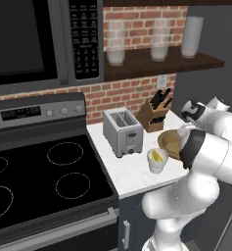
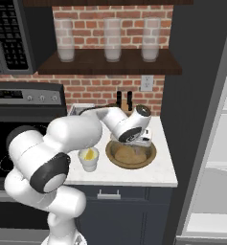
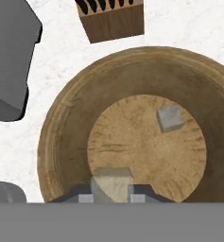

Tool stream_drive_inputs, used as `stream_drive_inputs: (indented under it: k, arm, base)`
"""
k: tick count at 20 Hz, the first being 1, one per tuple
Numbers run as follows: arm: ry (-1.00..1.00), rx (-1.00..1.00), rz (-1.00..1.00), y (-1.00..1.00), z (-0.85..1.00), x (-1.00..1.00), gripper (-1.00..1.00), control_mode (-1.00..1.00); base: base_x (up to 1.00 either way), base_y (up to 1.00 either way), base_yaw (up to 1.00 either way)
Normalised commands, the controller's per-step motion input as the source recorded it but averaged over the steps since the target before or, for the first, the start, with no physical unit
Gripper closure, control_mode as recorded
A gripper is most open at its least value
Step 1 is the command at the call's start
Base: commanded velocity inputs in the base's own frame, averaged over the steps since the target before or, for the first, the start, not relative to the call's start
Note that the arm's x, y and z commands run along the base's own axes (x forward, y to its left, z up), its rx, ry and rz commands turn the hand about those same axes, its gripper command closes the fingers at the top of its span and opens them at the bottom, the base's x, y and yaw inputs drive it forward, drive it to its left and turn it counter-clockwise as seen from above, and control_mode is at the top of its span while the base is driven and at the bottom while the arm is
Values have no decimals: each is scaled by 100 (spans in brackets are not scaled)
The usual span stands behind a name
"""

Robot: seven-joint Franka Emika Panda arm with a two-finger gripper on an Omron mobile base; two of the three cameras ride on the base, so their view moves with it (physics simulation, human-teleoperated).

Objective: Grab a lemon wedge from the fridge and one ice cube from the ice bowl, and put them in the glass of lemonade.

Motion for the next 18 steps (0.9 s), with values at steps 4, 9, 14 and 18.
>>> stream_drive_inputs:
  k: [4,9,14,18]
  arm:
    - [6,-3,15,79,41,-71,100,-100]
    - [15,-14,22,100,14,-64,100,-100]
    - [4,-9,21,99,17,-11,100,-100]
    - [-2,0,7,36,11,21,100,-100]
  base:
    - [0,0,0]
    - [0,0,0]
    - [0,0,0]
    - [0,0,0]
